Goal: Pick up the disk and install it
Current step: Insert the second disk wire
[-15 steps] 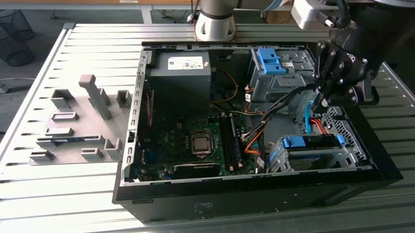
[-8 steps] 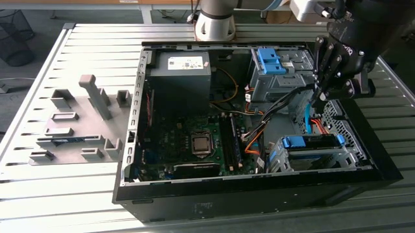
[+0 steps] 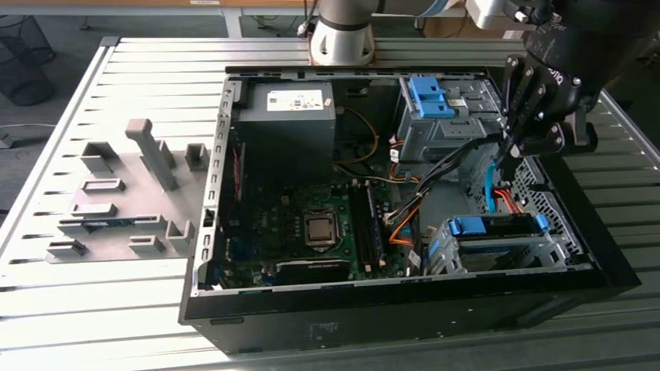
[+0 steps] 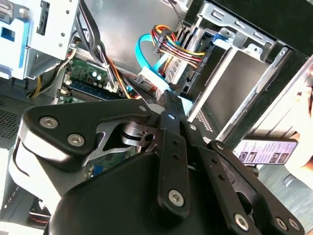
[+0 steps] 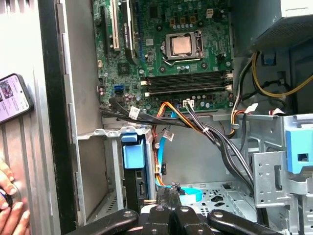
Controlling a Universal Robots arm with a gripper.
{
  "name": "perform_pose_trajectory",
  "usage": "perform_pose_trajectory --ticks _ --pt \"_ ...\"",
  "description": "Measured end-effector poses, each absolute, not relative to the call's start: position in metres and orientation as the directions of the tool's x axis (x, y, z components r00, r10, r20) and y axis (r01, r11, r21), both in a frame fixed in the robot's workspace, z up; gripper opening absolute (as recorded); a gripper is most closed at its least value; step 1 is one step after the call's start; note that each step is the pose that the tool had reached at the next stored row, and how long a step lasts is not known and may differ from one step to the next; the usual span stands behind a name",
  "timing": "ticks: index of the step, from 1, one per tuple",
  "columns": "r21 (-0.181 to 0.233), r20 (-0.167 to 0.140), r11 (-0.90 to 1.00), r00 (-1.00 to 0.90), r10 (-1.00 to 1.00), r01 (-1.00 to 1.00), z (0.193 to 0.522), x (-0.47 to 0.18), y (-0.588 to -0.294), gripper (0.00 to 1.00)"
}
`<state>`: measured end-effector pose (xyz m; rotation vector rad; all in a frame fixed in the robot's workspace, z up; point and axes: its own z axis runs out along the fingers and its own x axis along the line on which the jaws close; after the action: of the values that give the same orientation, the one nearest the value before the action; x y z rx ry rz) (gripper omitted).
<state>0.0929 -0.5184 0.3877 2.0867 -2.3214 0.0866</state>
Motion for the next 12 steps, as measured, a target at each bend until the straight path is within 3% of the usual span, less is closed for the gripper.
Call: perform_pose_trajectory --ticks 1,3,12 --pt "-0.029 0.058 0.105 -0.107 -0.993 -0.994 0.3876 0.0929 -0.5183 0.11" --pt "-0.034 0.103 0.104 -0.107 -0.989 -0.994 0.3864 0.0929 -0.5174 0.24" --pt "-0.034 0.104 0.104 -0.107 -0.989 -0.994 0.3823 0.0929 -0.5143 0.24"
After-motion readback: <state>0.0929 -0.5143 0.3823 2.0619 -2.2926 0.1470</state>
